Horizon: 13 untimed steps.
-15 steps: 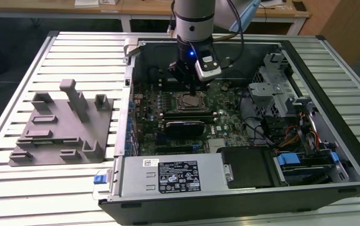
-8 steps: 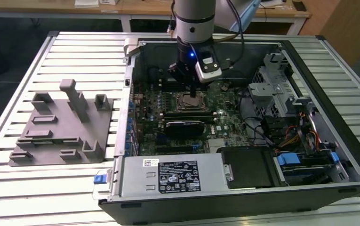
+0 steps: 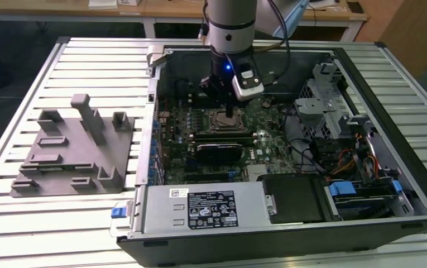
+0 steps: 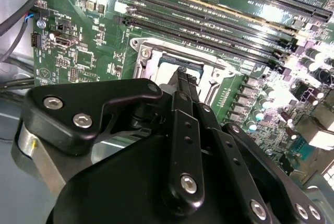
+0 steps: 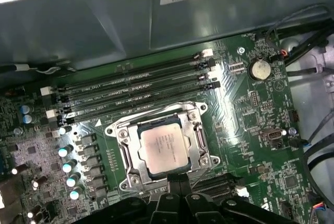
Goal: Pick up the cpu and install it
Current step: 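Install the second cpu locking lever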
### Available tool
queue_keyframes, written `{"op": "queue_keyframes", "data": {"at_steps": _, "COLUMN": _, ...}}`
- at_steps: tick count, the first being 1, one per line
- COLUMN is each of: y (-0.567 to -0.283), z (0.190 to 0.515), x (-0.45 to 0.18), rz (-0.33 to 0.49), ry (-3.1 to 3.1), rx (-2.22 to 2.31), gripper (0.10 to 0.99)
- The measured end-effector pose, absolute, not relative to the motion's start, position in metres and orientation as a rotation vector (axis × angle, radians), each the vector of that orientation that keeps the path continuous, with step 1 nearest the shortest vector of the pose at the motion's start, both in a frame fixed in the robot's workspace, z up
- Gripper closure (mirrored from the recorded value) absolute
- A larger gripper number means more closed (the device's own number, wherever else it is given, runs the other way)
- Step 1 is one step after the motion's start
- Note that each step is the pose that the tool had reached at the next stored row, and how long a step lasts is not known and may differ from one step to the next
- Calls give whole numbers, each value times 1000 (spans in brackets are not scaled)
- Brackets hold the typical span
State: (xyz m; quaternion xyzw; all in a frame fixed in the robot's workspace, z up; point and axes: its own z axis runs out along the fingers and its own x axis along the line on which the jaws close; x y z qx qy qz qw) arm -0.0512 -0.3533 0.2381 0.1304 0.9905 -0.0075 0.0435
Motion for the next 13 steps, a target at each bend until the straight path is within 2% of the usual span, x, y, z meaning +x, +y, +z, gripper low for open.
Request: {"op": "queue_keyframes", "data": {"at_steps": 13, "y": -361, "z": 238, "x": -51, "rz": -23, "ry": 3028, "rx": 399, "gripper": 980}}
